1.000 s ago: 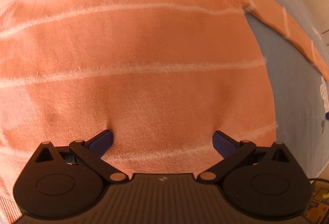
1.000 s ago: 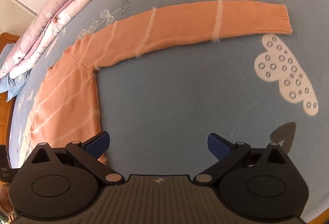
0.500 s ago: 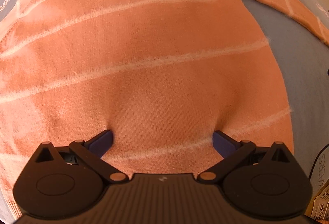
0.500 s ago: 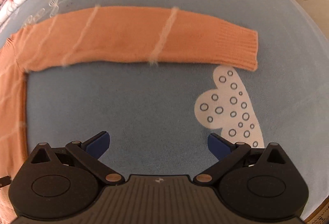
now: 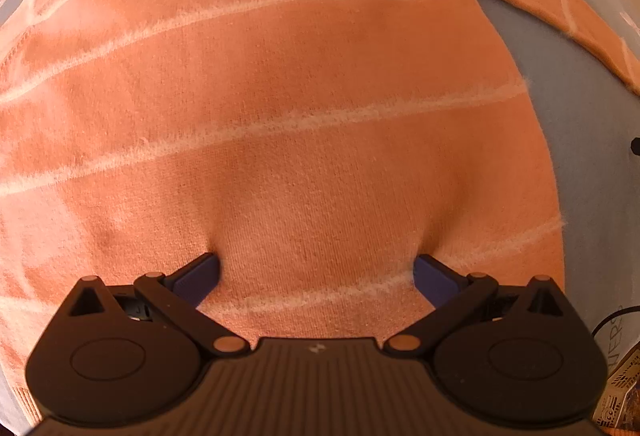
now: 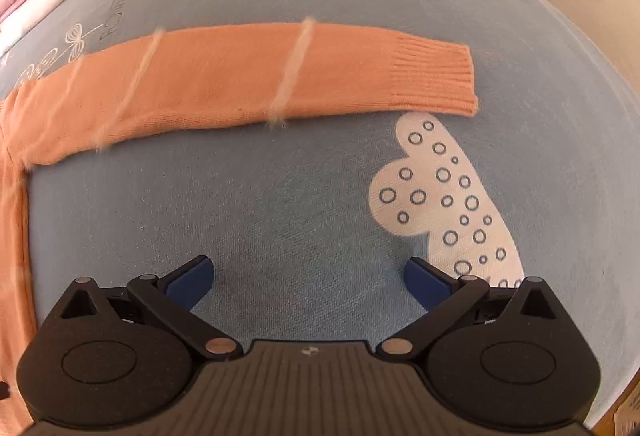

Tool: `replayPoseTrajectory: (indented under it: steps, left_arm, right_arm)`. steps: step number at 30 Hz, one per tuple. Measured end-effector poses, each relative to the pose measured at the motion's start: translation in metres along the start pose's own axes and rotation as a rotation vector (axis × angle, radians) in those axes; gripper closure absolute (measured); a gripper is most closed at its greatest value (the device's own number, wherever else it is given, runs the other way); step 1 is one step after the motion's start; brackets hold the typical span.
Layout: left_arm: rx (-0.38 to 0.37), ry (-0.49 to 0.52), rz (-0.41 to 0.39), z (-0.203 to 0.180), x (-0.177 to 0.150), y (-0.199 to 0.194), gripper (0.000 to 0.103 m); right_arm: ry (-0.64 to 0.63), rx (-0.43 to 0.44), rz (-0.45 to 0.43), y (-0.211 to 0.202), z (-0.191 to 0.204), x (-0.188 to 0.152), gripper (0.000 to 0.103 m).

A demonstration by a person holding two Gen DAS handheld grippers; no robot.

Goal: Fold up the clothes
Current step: 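Press the left gripper on the sweater body while the right gripper approaches the sleeve cuff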

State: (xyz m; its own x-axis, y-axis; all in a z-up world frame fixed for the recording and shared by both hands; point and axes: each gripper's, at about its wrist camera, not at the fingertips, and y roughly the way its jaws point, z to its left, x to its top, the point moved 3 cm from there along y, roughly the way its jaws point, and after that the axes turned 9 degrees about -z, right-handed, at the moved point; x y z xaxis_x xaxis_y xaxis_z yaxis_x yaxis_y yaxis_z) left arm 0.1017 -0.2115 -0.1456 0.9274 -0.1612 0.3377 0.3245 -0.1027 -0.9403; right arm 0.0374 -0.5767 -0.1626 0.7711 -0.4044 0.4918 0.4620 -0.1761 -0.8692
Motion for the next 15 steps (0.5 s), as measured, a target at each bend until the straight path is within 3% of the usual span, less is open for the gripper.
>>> replayPoseTrajectory:
  steps: [2,7,9,11,13,15]
  left_arm:
    - [-0.002,0.015,-0.001,-0.002,-0.002,-0.002,0.000]
    - [0.007,0.044,0.019,-0.008,-0.002,-0.006,0.000]
    - [0.011,0.038,0.025,-0.010,-0.002,-0.008,0.000]
    - [0.015,0.029,0.029,-0.011,-0.001,-0.010,0.000]
    - [0.015,0.031,0.029,-0.012,-0.002,-0.013,0.000]
    - [0.012,0.035,0.031,-0.014,-0.003,-0.016,0.000]
  right_arm:
    - [0.011,-0.012,-0.011,-0.006,-0.002,0.011,0.001]
    - [0.105,0.082,-0.149,-0.032,-0.024,0.059,0.001]
    - [0.128,0.066,-0.183,-0.032,-0.037,0.074,0.003]
    - [0.136,0.036,-0.197,-0.028,-0.049,0.086,0.013]
    - [0.136,0.018,-0.190,-0.023,-0.058,0.090,0.030]
    - [0.150,0.027,-0.176,-0.012,-0.062,0.092,0.032]
